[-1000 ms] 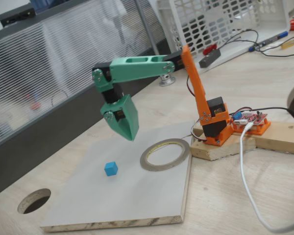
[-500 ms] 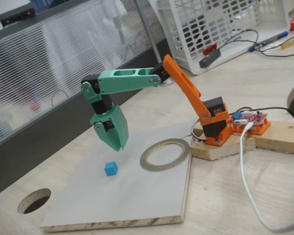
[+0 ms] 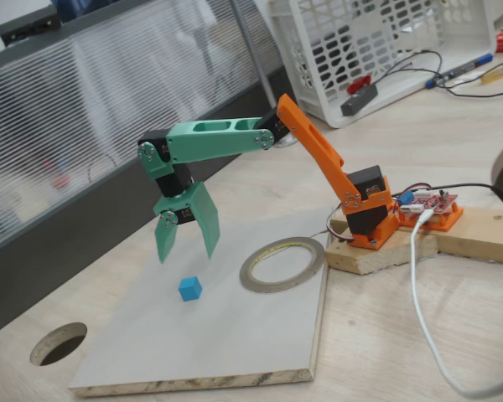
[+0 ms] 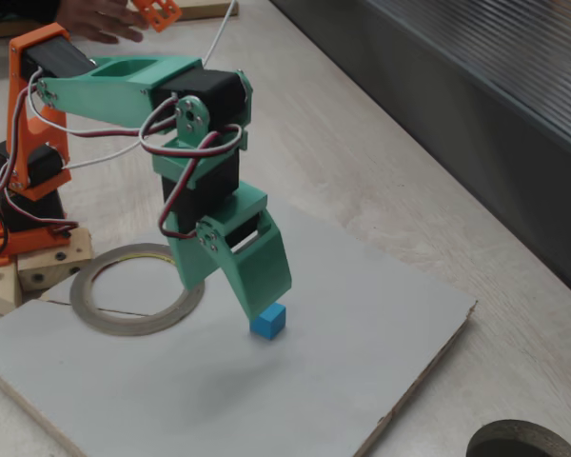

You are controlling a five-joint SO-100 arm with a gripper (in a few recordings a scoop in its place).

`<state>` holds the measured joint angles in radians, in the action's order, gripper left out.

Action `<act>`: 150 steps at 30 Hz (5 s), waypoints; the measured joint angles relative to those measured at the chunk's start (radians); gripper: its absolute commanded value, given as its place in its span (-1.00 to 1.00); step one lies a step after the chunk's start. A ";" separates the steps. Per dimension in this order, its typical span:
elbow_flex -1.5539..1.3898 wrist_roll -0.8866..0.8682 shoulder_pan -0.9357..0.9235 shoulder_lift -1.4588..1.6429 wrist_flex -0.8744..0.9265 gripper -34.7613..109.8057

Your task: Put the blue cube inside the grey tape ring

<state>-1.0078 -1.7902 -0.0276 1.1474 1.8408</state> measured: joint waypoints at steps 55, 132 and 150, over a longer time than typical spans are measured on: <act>0.212 -0.003 0.094 -0.316 -0.150 -0.20; -0.072 0.000 0.031 0.046 -0.190 -0.44; -0.676 0.000 -0.141 0.548 -0.213 -0.44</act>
<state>-1.6843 -1.7902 -0.1687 1.6950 1.6276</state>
